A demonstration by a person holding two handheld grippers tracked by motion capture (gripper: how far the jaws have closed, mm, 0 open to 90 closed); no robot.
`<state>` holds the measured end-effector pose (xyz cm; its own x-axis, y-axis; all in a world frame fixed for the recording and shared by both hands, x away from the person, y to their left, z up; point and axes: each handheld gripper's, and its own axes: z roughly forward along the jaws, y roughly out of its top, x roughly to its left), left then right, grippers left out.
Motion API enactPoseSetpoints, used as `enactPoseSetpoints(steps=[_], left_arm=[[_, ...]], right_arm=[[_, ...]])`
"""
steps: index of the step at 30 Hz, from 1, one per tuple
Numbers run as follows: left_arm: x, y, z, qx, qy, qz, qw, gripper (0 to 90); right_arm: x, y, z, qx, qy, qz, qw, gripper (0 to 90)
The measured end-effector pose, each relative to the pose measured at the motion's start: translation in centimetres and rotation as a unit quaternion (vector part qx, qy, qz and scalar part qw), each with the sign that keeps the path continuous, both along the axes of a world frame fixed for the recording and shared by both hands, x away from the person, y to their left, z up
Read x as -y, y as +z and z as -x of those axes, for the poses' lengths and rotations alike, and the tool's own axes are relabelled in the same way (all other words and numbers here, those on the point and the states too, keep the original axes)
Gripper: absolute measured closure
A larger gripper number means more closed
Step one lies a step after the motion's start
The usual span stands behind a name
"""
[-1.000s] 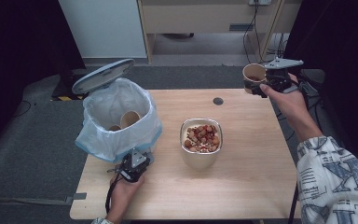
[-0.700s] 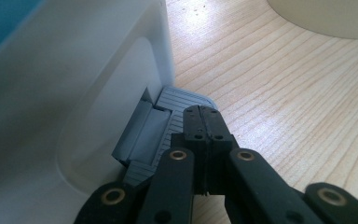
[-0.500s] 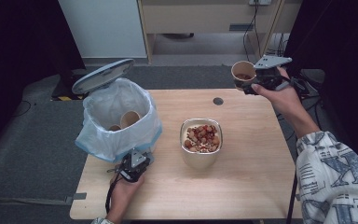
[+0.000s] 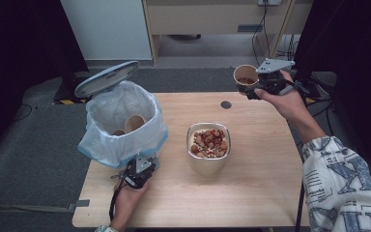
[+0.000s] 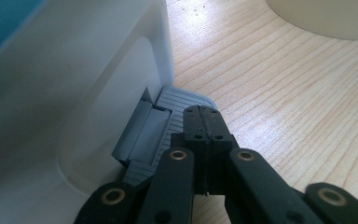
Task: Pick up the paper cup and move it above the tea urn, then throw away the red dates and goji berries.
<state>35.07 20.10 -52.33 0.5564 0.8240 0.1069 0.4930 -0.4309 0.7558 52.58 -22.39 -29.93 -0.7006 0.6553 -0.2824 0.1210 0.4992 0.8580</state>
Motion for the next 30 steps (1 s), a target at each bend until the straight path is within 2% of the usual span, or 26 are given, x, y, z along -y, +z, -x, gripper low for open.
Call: enactPoseSetpoints(steps=[5,8,12,18,27,30], left_arm=[[0.0,0.0,0.0,0.0,0.0,-0.001,1.0,89.2],[0.0,0.0,0.0,0.0,0.0,0.0,1.0,89.2],[0.0,0.0,0.0,0.0,0.0,0.0,1.0,89.2],[0.0,0.0,0.0,0.0,0.0,-0.001,1.0,89.2],[0.0,0.0,0.0,0.0,-0.001,-0.001,1.0,89.2],[0.0,0.0,0.0,0.0,-0.001,-0.002,1.0,89.2]], right_arm=[[-0.4,0.2,0.3,0.003,0.004,-0.004,1.0,29.7],[-0.7,0.3,0.5,0.004,0.013,0.002,0.9999,29.7],[-1.0,0.7,0.5,0.009,0.01,-0.004,0.9999,29.7],[-2.2,0.9,1.2,0.013,0.035,0.004,0.9993,29.7],[-3.0,0.9,1.9,0.019,0.046,0.006,0.9987,29.7],[-3.3,0.7,2.3,0.028,0.052,0.018,0.9981,29.7]])
